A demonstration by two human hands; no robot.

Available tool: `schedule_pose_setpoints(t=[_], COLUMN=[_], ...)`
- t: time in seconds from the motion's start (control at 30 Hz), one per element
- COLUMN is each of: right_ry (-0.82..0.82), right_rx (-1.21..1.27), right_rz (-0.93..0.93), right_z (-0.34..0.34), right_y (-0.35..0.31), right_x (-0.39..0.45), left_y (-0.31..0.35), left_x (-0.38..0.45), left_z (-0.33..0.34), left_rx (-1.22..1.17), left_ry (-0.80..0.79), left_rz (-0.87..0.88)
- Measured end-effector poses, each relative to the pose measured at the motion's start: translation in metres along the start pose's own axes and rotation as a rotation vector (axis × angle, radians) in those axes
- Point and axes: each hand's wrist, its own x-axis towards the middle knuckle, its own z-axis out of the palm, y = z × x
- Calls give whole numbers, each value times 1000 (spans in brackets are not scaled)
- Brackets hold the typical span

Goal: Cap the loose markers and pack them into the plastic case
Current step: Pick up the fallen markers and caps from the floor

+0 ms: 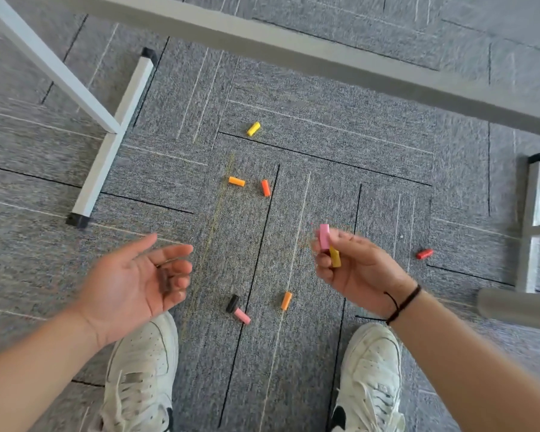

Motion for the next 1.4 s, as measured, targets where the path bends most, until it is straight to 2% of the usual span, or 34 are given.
schedule_pose_setpoints(t=[0.13,0.27,0.4,0.5,0.6,0.67,0.73,0.8,0.9,1.03,1.17,1.23,1.3,1.33,1.4], right_ry=[-127,-155,-105,19,134,182,194,189,179,172,177,183,199,209,226], right_rx=[138,139,184,222,229,218,212,217,213,197,196,193,188,185,181], right_rz=[-30,-60,-71,-83,-90,-93,-92,-87,-76,-64,-60,-48,-34,-30,-22], right_z=[1,0,-3,-2,-4,-8,-11,-14,-13,-11,-11,-10,-10,-10,-9], right_y=[4,4,1,1,0,0,1,4,9,11,11,13,13,14,15], right_x=[-26,-40,-44,-45,-47,-48,-50,-52,-54,-55,-56,-56,-56,-55,-54], left_y=[1,-2,-6,-11,-21,-30,-41,-54,-71,-80,-81,-78,-70,-65,-54], left_x=[7,13,19,26,35,42,46,50,59,68,73,74,72,68,58], left_z=[10,24,36,43,50,50,50,50,47,45,35,33,38,43,54], left_rx=[11,78,180,253,620,1082,1496,1677,1874,2051,2087,1962,1721,1519,955], left_ry=[-29,-59,-81,-24,130,248,261,226,264,302,280,222,152,114,-21], left_rz=[-17,-8,-8,18,116,247,361,329,236,218,173,160,152,115,-8])
